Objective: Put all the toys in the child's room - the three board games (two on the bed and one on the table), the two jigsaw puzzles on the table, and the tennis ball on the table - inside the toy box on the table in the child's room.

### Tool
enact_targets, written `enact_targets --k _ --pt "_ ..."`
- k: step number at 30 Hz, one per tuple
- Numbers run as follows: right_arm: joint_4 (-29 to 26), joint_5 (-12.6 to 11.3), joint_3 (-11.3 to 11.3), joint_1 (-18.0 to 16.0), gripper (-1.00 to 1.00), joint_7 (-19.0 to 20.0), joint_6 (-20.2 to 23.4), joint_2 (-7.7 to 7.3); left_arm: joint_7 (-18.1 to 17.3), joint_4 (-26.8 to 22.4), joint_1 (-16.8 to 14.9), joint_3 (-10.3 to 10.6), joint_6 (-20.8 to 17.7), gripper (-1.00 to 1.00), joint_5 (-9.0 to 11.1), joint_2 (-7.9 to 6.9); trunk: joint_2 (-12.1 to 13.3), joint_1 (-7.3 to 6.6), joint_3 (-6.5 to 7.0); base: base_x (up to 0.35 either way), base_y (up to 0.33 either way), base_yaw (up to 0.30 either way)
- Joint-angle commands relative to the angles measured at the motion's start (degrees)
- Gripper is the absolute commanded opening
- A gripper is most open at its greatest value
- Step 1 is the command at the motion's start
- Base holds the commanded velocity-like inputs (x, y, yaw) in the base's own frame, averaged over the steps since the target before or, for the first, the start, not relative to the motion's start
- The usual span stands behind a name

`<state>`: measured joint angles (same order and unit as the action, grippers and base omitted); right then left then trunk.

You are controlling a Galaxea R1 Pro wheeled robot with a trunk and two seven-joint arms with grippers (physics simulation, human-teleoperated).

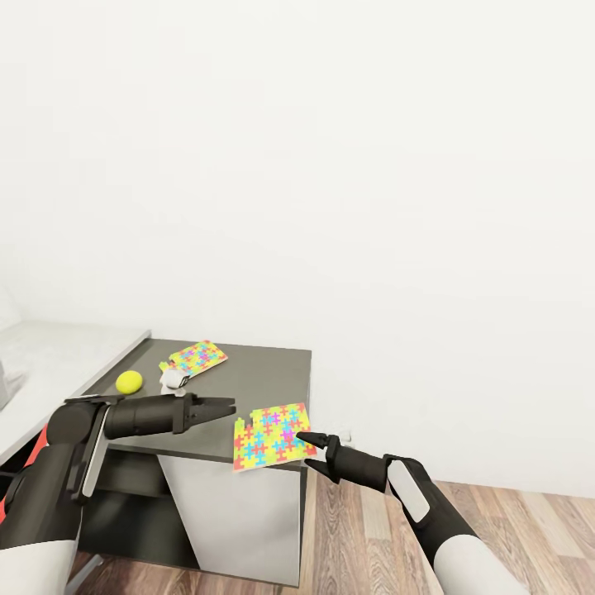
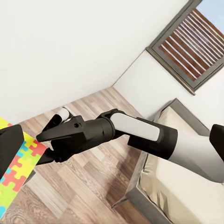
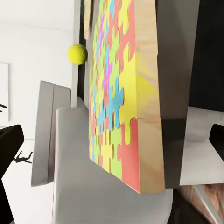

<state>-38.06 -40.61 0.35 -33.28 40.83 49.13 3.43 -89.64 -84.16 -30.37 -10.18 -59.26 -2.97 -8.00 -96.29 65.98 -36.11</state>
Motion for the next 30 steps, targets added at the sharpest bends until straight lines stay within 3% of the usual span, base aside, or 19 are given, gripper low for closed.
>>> enact_targets --k 1,30 --pt "0.0 -0.2 0.0 0.0 1.00 0.0 0.3 0.00 -0.4 0.0 0.0 0.0 -0.6 1.00 -0.3 0.00 0.0 0.00 -0.06 0.000 0.000 0.000" --pt "0.0 -0.2 0.0 0.0 1.00 0.0 0.3 0.00 -0.4 0.0 0.0 0.1 -0.6 1.00 -0.3 0.00 0.0 0.00 -0.06 0.000 0.000 0.000"
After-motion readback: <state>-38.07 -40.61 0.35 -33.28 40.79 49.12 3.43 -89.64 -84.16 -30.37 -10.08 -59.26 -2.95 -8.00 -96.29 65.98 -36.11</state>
